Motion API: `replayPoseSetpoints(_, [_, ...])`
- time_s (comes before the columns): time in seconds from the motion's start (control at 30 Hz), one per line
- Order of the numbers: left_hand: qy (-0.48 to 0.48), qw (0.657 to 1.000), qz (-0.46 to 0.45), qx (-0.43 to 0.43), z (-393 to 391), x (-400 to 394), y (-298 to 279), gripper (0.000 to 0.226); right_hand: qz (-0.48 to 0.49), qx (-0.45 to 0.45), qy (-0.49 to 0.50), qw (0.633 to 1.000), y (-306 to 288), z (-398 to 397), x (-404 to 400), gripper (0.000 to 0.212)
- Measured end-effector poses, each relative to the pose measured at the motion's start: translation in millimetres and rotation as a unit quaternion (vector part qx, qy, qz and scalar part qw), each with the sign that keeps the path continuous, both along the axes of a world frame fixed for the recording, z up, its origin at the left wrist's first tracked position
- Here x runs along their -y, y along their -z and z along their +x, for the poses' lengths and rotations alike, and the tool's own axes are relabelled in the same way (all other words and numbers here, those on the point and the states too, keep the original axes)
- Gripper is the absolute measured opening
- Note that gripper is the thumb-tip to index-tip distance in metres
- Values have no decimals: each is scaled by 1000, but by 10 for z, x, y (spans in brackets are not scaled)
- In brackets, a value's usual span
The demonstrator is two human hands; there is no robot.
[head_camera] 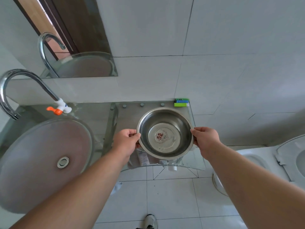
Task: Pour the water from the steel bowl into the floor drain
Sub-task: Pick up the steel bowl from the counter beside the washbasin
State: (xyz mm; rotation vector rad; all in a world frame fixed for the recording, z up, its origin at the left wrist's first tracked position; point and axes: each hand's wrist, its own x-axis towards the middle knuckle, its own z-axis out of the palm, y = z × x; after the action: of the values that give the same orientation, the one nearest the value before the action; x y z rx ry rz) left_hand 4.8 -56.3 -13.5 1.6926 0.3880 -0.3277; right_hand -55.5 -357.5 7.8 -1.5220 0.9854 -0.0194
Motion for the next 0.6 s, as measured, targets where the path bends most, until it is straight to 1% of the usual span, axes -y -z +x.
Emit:
replayPoseSetpoints(0.1, [4, 1000, 13, 3, -99, 297, -57, 9, 5, 11, -4, 1000, -98, -95, 293, 6])
replayPoseSetpoints(0.23, [-7, 1000, 0, -4, -260, 750, -130, 11, 2, 20, -9, 1000, -169, -250, 736, 8])
replayPoseSetpoints(0.43, [-23, 1000, 3, -6, -695, 1606, -171, 11, -8, 24, -38, 999, -278, -543, 1618, 8])
replayPoseSetpoints(0.53, [-30, 1000, 1, -5, -921, 2048, -156, 10, -27, 20, -56, 998, -266, -705, 2056, 17])
replayPoseSetpoints(0.6, [-28, 1000, 1, -7, -1043, 2316, -135, 10, -32, 18, -57, 998, -240, -821, 2314, 18])
